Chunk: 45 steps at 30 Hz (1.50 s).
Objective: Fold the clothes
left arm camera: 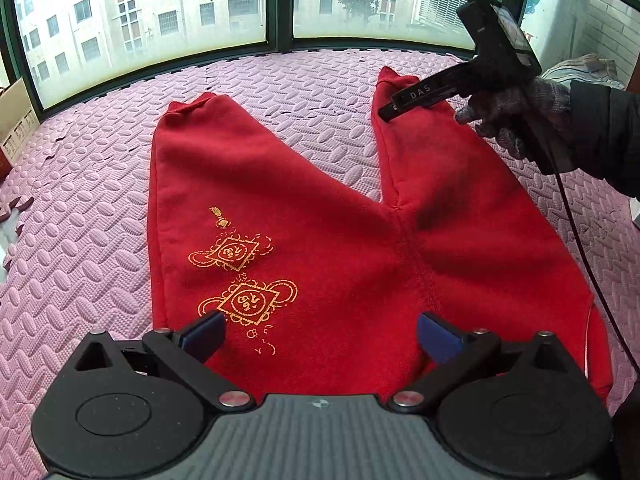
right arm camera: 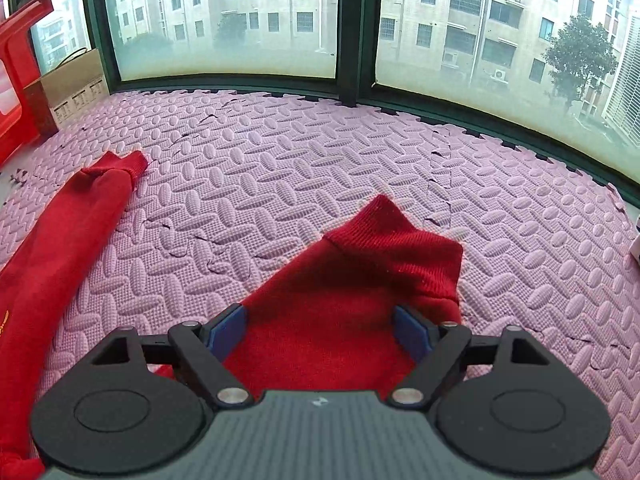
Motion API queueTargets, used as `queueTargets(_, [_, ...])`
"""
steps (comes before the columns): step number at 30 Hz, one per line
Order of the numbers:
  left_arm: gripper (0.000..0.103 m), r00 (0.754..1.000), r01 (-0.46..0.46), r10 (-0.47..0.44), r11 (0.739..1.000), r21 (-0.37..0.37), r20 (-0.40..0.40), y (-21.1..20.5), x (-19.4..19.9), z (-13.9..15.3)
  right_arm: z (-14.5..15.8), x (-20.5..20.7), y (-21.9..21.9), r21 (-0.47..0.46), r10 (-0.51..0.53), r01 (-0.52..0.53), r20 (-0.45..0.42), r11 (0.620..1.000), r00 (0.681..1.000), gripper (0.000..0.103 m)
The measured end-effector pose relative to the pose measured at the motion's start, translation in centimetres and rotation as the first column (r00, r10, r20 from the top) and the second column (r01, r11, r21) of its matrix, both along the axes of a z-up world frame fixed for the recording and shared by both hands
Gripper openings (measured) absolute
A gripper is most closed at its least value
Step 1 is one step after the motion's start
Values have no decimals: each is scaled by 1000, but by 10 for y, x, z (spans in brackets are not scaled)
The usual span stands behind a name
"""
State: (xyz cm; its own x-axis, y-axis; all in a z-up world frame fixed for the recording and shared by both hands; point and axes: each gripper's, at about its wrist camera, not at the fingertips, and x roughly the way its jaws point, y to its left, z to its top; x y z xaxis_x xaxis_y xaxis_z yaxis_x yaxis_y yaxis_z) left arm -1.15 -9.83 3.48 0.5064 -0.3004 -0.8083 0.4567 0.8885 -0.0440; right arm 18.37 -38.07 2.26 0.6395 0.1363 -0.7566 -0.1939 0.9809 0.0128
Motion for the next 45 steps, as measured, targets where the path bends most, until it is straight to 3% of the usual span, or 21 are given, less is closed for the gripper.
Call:
queueTargets(3, [103, 1000, -7, 7, 1000, 3, -15, 2, 1, -5, -1, 12, 2, 12, -19, 19, 5, 1000, 1000, 89])
queueTargets(6, [103, 1000, -9, 9, 1000, 4, -20, 3, 2, -6, -1, 17, 10, -42, -20, 20, 4, 999, 1000, 90])
queueTargets(18, [103, 998, -56, 56, 998, 12, -8, 16, 0, -7, 18, -27, 24, -115, 65, -67, -17, 991, 998, 89])
queueTargets(22, [103, 999, -7, 7, 1000, 0, 32, 7, -12, 8, 20, -37, 8, -115, 17, -20, -25, 993, 1000, 89])
queueTargets(26, [103, 994, 97, -94, 994, -46, 63, -14, -32, 26, 23, -50, -17, -94, -58, 55, -23, 994, 998, 89])
queueTargets(31, [102, 953, 298, -291, 949, -99, 80, -56, -66, 39, 25, -62, -41, -68, -118, 116, -23, 991, 993, 89])
queueTargets(35, [91, 886, 463, -456, 881, -96, 86, -89, -89, 38, 25, -67, -60, -35, -166, 165, -29, 986, 986, 83])
queueTargets(39, [83, 819, 571, -567, 820, -30, 93, -119, -105, 26, 22, -70, -75, 21, -203, 204, -45, 979, 978, 77])
queueTargets(41, [77, 817, 574, -573, 819, 9, 72, -124, -106, 17, 20, -70, -82, 56, -216, 219, -50, 974, 975, 69])
queueTargets(45, [55, 824, 563, -566, 824, 64, 34, -128, -104, 3, 15, -64, -92, 138, -240, 247, -66, 959, 968, 67])
